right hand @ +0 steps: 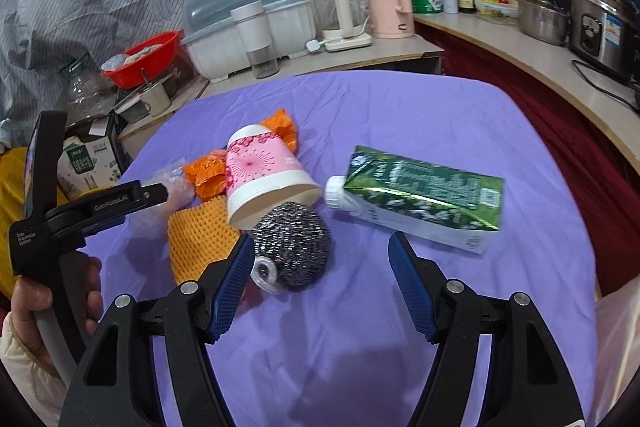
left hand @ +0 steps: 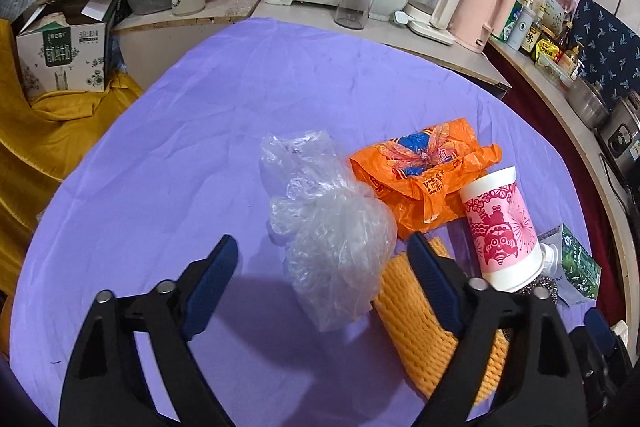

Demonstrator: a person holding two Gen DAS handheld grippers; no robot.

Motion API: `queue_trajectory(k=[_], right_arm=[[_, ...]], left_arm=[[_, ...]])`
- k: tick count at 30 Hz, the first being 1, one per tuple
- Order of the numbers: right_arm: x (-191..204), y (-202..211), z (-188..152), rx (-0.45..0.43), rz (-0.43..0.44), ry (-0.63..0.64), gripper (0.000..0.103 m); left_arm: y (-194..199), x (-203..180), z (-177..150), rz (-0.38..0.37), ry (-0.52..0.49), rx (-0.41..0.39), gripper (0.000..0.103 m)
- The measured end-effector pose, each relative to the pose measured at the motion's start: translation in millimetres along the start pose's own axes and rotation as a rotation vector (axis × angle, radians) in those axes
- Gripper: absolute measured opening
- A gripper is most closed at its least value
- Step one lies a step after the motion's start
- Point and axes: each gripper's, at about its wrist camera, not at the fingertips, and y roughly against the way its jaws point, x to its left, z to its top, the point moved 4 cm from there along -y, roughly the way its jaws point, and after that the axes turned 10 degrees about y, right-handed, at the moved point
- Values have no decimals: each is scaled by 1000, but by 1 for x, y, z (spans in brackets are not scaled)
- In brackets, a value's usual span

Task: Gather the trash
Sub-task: 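Grasp the clear plastic bag with the left tool while the right tool grasps the steel wool scrubber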

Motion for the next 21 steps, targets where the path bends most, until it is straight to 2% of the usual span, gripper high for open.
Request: queue_trajectory(k=[6, 12, 14, 17, 21], right_arm=[[15, -25, 2, 20, 23, 21, 67], [14, -40, 0, 40, 24, 13, 67], [13, -44, -2, 48, 22, 10, 65], [12, -47, -5, 58, 27, 8, 54], [15, -42, -5, 49, 18, 23, 50]], left_arm=[[-13, 1, -1, -36, 7, 44, 49], [-14, 4, -4, -55, 6, 48, 32], [-12, 4, -5, -57, 0, 44, 30], [-7, 5, -6, -58, -4, 37, 28], [1, 5, -8, -64, -3, 29, 27]])
